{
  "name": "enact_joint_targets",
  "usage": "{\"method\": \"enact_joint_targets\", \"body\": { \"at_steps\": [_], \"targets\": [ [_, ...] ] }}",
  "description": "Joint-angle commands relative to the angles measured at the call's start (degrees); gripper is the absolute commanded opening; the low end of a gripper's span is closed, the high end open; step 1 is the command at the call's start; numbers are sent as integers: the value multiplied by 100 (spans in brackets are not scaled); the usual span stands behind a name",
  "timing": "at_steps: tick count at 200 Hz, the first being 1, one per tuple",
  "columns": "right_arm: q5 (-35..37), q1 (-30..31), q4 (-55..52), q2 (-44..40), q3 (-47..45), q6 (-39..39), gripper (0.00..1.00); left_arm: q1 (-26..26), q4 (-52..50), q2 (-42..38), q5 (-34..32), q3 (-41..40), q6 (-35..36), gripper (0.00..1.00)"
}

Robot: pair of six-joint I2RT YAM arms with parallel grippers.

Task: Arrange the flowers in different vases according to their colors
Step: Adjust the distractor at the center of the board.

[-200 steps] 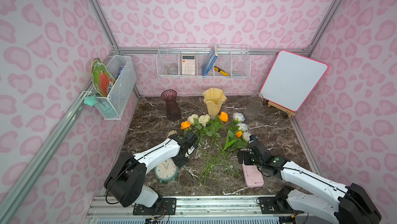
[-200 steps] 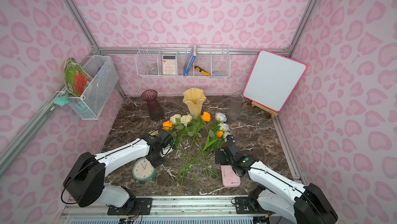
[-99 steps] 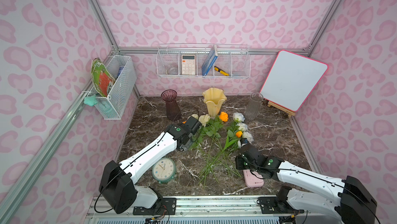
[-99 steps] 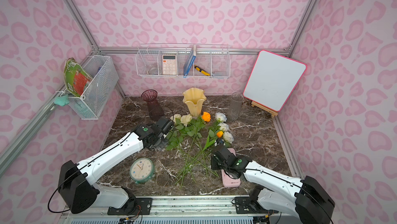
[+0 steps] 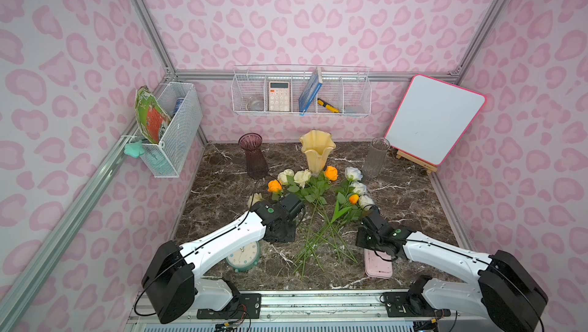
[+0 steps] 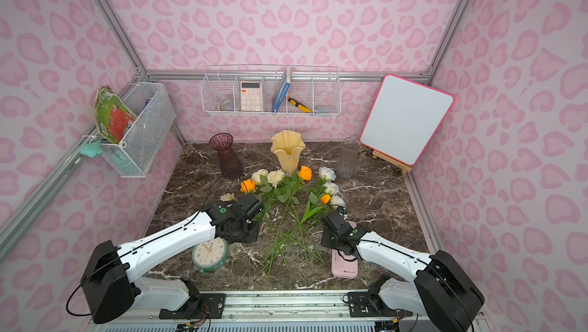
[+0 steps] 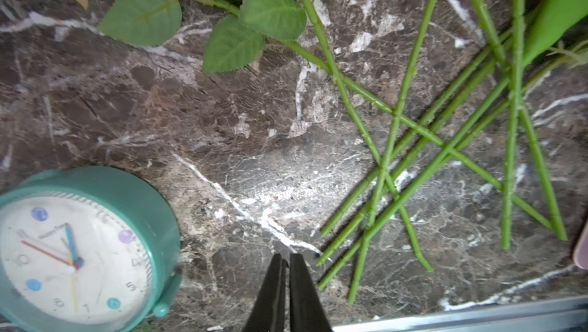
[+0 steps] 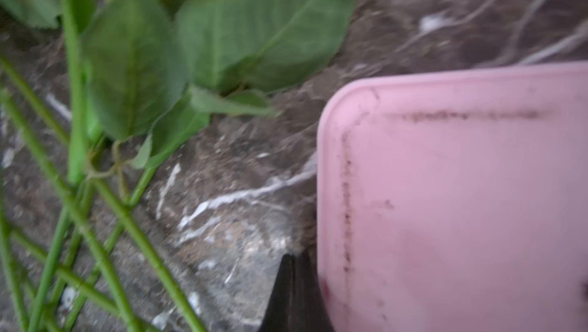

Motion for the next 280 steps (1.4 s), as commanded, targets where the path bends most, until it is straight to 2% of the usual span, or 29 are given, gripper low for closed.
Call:
{"method": "enact_joint_targets", "body": {
  "at_steps": [1,20,52,65,74,85,101,133,170,193,214,240,256,280],
  "targets": [
    [456,-491,-440,-54,-27,131,0,-85,369,-228,130,-345,-780,12],
    [762,-1037,-518,-224,-17,89,0,-223,525,-454,52,-727,-1143,10],
    [1590,-1598,-662,-471,371,-285,0,-262,320,-938,-126,-1403,-2080,10],
    [1646,-1706,-724,-494,603,-549,0,-262,111,-1283,-299,-1660,-2456,10],
    [1413,-1694,-663,-513,722,-737,0,-262,-102,-1559,-515,-1748,-2725,11],
    [898,-1512,-437,-533,710,-859,0,-252,-294,-1869,-799,-1863,-2902,12],
    [515,-979,-360,-495,580,-588,0,-244,-274,-2149,-1159,-2068,-2923,12],
    [348,27,-300,-652,91,289,0,67,41,-2254,-901,-2569,-2998,12],
    [320,153,-783,-1106,-207,559,0,557,27,-2333,-902,-2783,-3027,14],
    [27,240,-948,-1268,-309,698,0,903,-188,-2610,-1240,-2774,-3028,14],
    [-169,697,-970,-1476,-402,1033,0,1302,5,-2765,-1314,-2858,-2769,15],
    [-149,1525,-1081,-1312,-302,1532,0,2004,600,-2412,-1064,-2963,-2204,14],
    [-91,1958,-1256,-1136,-266,1895,0,2050,588,-2256,-1180,-2683,-2051,15],
    [68,2406,-1704,-1226,-483,2625,0,2052,799,-2291,-1231,-2403,-1797,25]
  ]
}}
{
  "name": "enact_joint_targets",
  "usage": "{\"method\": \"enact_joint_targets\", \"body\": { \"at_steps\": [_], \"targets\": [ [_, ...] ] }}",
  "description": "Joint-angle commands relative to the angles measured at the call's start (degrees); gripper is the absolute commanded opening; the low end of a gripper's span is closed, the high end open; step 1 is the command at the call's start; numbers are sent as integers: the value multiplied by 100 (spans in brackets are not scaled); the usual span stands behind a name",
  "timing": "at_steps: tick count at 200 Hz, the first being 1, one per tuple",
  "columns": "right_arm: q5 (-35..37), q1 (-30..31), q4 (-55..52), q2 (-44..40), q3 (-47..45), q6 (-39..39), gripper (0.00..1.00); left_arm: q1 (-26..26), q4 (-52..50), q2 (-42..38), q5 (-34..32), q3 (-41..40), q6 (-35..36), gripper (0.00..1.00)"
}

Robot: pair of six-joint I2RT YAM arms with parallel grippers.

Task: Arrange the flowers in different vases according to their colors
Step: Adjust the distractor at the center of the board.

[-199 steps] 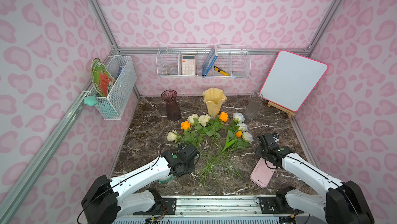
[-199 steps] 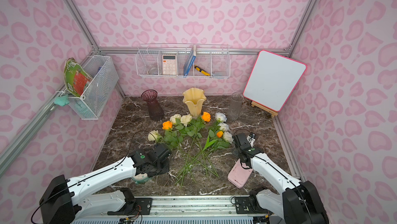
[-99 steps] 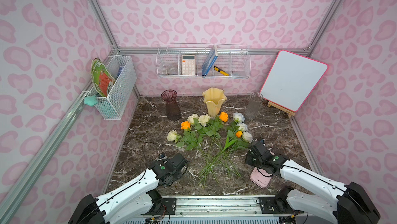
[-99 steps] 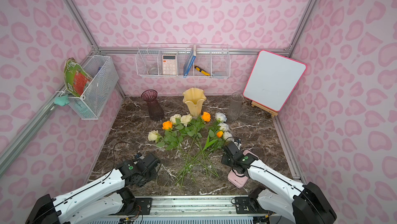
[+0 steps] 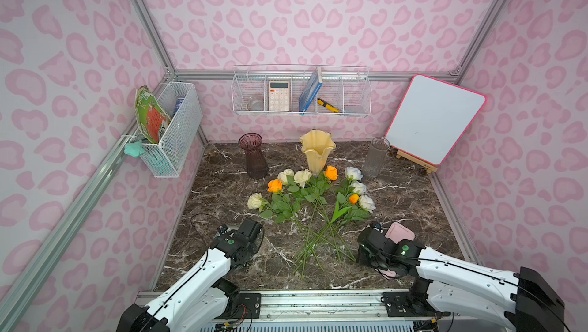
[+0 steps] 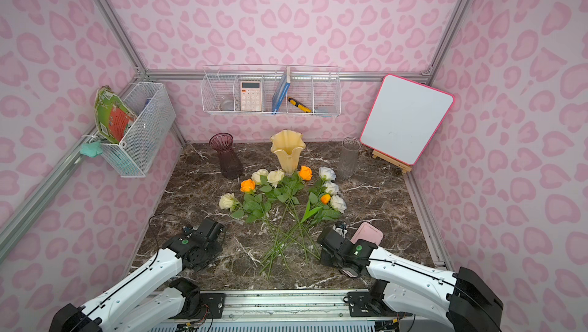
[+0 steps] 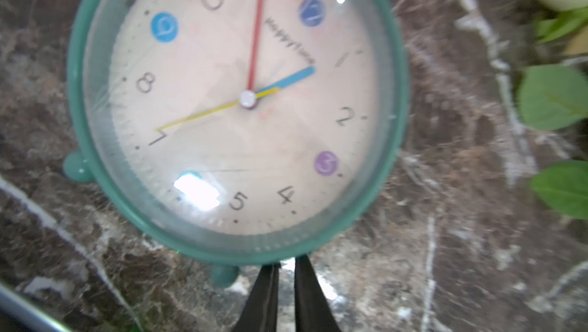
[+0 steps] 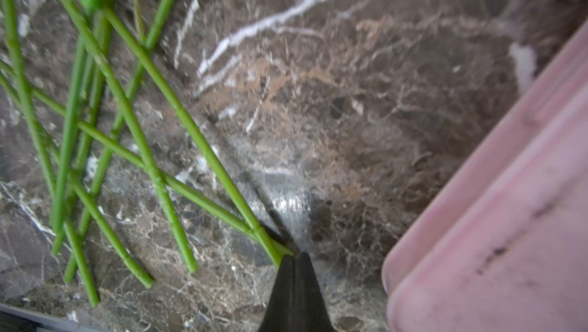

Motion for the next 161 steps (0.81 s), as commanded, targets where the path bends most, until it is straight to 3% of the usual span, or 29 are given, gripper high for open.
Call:
{"method": "enact_joint_targets", "body": {
  "at_steps": [1,29,69,96,110,138,161],
  "targets": [
    [197,303,-659,-101,-157,953,0,29,325,-25,-127,210,448,25],
    [866,35,-1344,-678,-309,1259,0,28,464,-18,-51,472,669,30],
    [1690,-1754,-1801,-794,110,261,11,28,881,103,427,549,1028,33],
    [1755,-2849,-1173,-476,604,-959,18,20,1226,243,1114,636,1474,36],
    [1477,-2792,-510,-295,926,-1420,19,21,1406,438,1491,707,1778,37],
    [838,-2256,674,449,1326,-2537,39,-165,1621,720,2023,877,2119,42],
    [332,-1938,1333,1019,1573,-3428,45,-462,2014,660,2142,813,2199,58]
  ]
}}
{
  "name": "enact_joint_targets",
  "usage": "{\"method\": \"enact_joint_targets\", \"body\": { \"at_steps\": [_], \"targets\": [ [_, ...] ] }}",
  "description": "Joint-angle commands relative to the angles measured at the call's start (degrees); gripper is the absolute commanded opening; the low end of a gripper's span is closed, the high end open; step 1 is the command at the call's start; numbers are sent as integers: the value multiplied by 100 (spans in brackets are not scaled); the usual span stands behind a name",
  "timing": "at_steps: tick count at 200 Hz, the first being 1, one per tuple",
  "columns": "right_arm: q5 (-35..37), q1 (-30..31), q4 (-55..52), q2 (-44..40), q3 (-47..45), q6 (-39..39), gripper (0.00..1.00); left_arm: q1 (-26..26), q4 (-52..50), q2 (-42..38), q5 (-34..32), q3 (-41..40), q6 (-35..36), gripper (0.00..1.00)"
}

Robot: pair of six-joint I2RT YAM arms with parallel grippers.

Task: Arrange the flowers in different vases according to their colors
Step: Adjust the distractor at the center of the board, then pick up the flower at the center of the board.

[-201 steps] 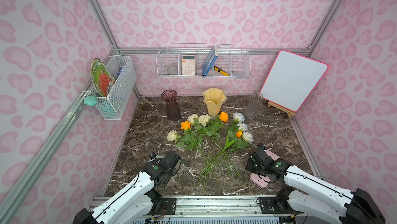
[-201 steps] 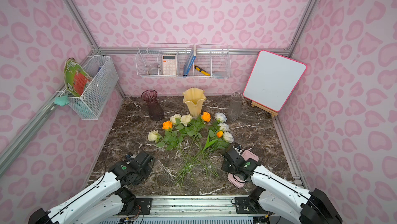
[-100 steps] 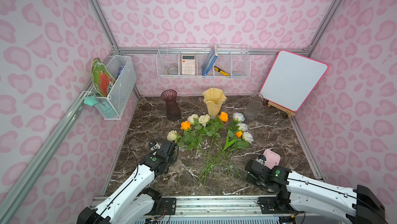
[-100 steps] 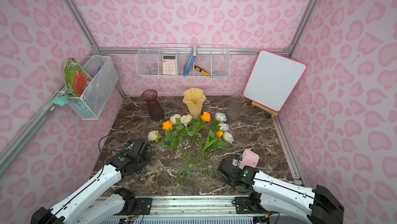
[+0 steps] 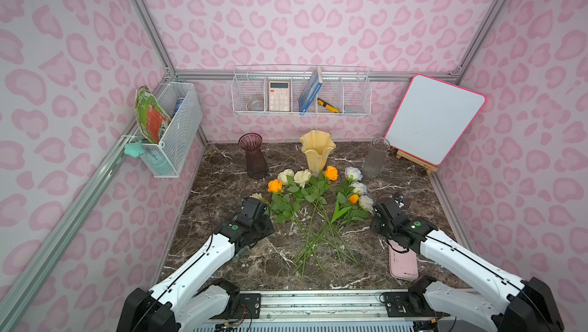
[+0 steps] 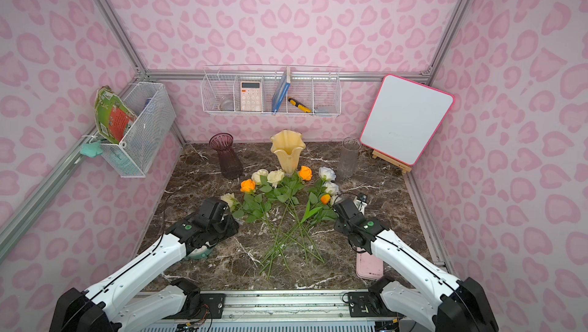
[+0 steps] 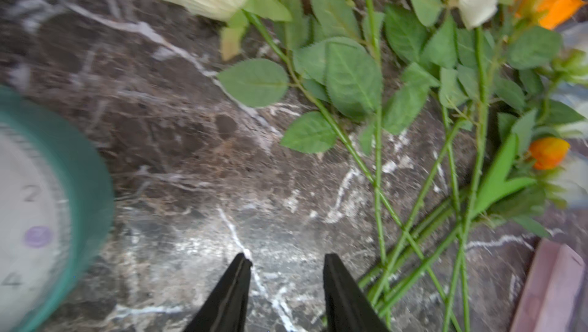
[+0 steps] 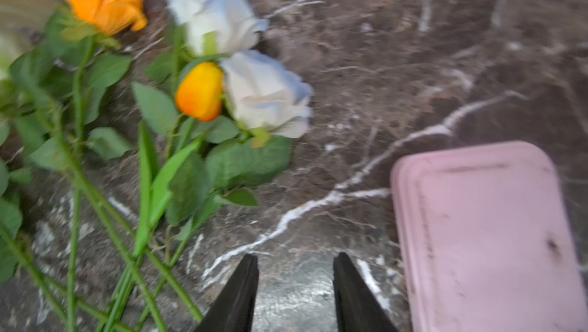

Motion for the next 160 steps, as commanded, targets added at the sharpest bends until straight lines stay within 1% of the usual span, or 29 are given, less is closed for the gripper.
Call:
{"method": "enact_joint_targets", "body": {
  "at_steps": [1,6,11,29,47,70,89,95,99,101,123,138,151,160],
  "targets": [
    [-630,242,1084,429,225,-1338,45,-192,517,-34,432,-14,303,59],
    [-715,295,1199,537,278,-1530,46,-210,628,-44,490,-49,277,61],
    [-823,315,1308,650,347,-1721,46,-217,704,-34,535,-73,254,66],
    [-1088,318,1486,1129,688,-2165,47,-269,886,155,692,10,339,72],
    [-1302,369,1723,1599,999,-2672,47,-398,1023,461,759,192,520,75],
    [-1473,407,1701,2243,1489,-3136,47,-423,1237,679,792,240,651,76],
    [-1556,490,1634,2641,1786,-3340,46,-428,1373,662,836,161,608,89],
    [-1637,493,1679,2727,1804,-3376,46,-423,1451,646,911,132,616,91],
    [-1695,494,1717,2770,1800,-3398,45,-415,1483,638,949,117,617,98],
    [-1717,494,1739,2796,1800,-3399,45,-422,1487,627,958,106,617,99],
    [-1838,502,1893,3059,1736,-3409,45,-425,1640,565,1079,57,504,99],
    [-1970,502,1961,3233,1708,-3409,44,-416,1578,575,1004,64,157,99],
    [-1933,536,1994,3351,1716,-3401,44,-421,1633,676,1206,99,262,99],
    [-1900,535,2021,3425,1724,-3391,43,-418,1590,747,1211,135,265,99]
  ]
}}
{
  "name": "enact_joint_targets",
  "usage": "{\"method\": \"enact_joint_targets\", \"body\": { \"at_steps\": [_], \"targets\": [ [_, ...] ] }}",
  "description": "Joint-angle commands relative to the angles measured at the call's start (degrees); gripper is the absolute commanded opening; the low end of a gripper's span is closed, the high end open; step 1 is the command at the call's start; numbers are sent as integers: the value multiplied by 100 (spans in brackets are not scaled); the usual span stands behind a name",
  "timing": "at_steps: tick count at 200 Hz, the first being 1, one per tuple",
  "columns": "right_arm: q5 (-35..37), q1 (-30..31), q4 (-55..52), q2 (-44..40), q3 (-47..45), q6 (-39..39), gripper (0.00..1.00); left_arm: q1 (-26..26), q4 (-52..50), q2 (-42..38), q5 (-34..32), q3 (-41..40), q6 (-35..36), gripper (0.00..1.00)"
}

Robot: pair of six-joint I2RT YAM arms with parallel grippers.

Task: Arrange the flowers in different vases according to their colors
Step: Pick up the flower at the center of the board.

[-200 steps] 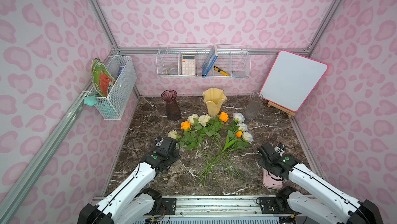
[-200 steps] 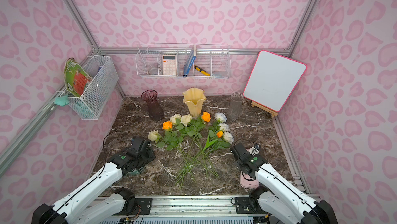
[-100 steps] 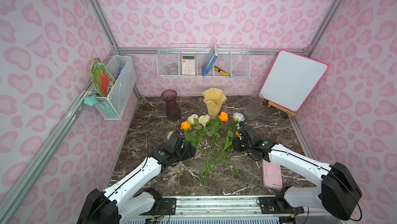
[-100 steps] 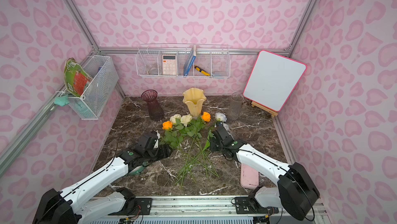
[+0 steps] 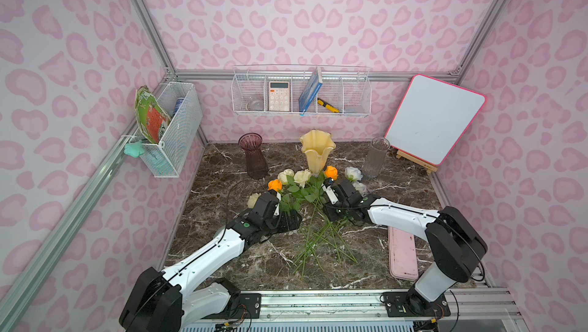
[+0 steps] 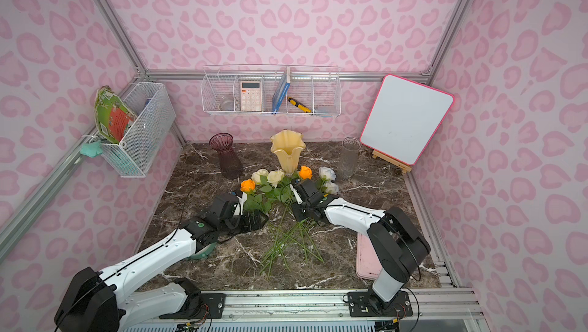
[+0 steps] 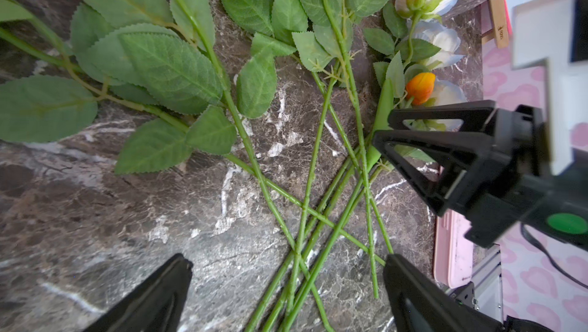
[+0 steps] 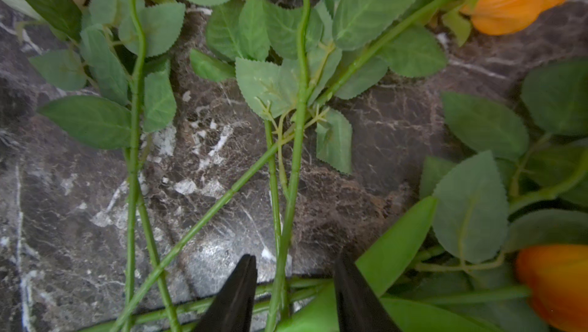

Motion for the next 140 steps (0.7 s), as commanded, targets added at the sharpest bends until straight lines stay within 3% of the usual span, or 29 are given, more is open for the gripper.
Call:
{"method": "enact_joint_targets", "body": {
  "at_steps": [1,40,75,117,140],
  "targets": [
    [-86,14,207,146,22,-54,44,6,89,128,189,68,-41,99],
    [-93,15,341,438,133,-45,41,5,73,253,65,65,5,98],
    [-86,11,385,606,200,-30,20,3,-134,266,-175,161,73,94],
    [-9,32,459,440,38,22,14,4,-250,269,-247,266,191,92],
    [18,33,603,99,-144,94,5,2,-400,235,-391,376,279,91]
  ]
}}
